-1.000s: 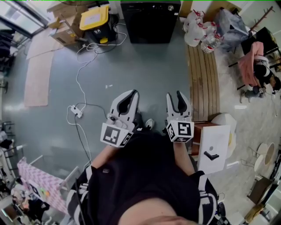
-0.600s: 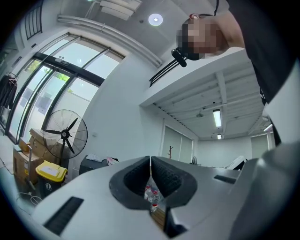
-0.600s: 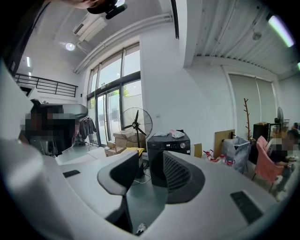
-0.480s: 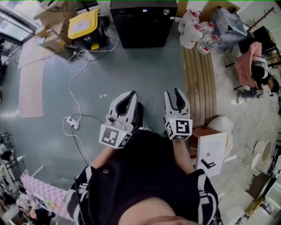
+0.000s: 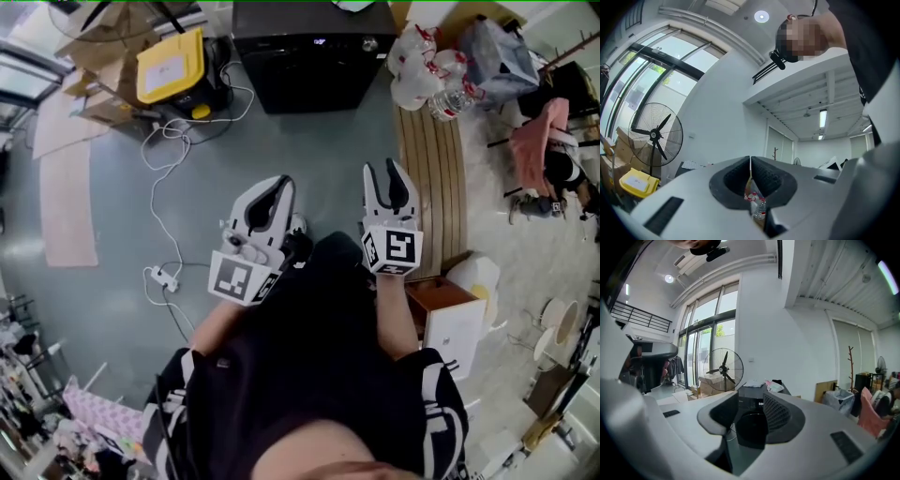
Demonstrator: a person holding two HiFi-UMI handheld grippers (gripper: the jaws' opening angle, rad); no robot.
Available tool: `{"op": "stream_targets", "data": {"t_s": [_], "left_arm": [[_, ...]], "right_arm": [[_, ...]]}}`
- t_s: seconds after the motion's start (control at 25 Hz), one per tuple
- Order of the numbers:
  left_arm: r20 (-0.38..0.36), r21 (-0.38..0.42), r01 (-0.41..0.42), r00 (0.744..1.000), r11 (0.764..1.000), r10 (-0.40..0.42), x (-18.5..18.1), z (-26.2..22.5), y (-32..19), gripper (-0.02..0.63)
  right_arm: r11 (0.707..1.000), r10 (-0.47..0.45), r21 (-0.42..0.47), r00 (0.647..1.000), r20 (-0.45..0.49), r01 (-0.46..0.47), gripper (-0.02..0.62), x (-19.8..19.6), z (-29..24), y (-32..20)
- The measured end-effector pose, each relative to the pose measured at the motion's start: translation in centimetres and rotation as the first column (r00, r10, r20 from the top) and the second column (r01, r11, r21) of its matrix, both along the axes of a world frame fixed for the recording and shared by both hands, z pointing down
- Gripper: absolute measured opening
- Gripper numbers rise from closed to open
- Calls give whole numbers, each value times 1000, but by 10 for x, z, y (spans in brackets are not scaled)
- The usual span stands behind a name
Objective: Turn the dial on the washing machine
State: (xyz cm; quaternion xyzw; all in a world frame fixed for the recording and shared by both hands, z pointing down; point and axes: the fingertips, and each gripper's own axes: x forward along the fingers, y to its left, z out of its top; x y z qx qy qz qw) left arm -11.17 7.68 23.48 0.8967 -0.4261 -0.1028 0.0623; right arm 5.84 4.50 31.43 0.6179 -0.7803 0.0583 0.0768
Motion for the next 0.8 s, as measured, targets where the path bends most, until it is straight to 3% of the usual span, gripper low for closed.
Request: {"op": "stream_targets", "data": {"t_s": [0.2, 0.4, 0.6, 0.8], "left_arm": [[-18, -32, 8, 1000, 999, -9, -1, 8, -65, 28], [-10, -42, 18, 1000, 999, -18, 22, 26, -123, 28], [6, -75, 46, 999, 996, -46, 55, 50, -202, 28], [11, -131, 41, 999, 991, -40, 90, 94, -281, 28]], "right_arm": [[1000, -2, 4, 1000, -31, 2, 183, 9, 7, -90], [1000, -17, -16, 998, -65, 16, 207, 34, 38, -177], [996, -42, -81, 993, -106, 33, 219, 71, 99, -284], [983, -61, -180, 975, -216, 22, 238, 102, 196, -383]]}}
